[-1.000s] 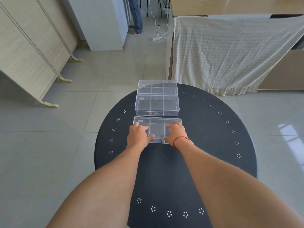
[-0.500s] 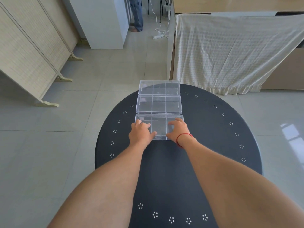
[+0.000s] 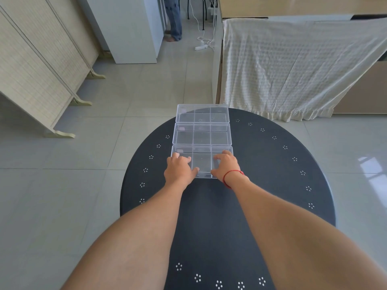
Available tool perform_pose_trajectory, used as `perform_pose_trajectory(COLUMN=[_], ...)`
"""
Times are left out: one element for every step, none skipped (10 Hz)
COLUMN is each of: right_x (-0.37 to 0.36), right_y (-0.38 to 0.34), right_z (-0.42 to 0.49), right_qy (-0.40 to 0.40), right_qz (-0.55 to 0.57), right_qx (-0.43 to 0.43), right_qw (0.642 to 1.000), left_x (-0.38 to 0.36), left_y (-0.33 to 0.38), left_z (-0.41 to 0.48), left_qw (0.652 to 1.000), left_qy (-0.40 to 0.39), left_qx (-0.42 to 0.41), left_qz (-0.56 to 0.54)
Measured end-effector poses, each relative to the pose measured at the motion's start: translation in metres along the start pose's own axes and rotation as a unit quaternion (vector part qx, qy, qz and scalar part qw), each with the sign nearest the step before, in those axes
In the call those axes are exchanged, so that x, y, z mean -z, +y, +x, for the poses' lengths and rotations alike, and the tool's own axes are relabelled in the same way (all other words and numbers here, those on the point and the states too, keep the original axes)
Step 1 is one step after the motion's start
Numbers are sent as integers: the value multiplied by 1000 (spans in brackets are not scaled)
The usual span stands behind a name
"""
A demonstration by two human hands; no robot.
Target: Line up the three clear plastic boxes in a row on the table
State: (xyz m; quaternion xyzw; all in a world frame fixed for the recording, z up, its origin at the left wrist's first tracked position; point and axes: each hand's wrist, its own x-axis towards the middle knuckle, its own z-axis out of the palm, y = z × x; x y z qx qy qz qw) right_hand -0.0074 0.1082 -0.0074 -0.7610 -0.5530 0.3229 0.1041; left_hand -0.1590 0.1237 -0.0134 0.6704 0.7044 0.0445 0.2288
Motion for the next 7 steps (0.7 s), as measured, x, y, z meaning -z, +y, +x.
perform_pose_trajectory(right_x=[0,-1,-1,-2,0,14,35], right_y=[-1,-1,-2,-2,2,17,42], right_z=[1,1,1,-3,-9,-24,-33], right_qy=[2,3,2,-11,-2,2,35], right_qz=[2,-2,-12,-29,-23,-14,-24], right_qx=[-4,-4,-1,13,30,23,-7], right_qw=[1000,1000,1000,999,999,1000,999], left_x=[0,0,0,-1,-1,-4,-12], left_y=[-1,-1,-1,0,3,13,40], left_z=[0,0,-1,-6,-14,-27,-36], left_qw=[1000,1000,1000,1000,999,997,996], left_qy=[0,-1,-3,-6,6,44,48], left_qx=[-2,-4,-7,-10,-17,-44,-77], left_qz=[3,8,16,25,36,42,26])
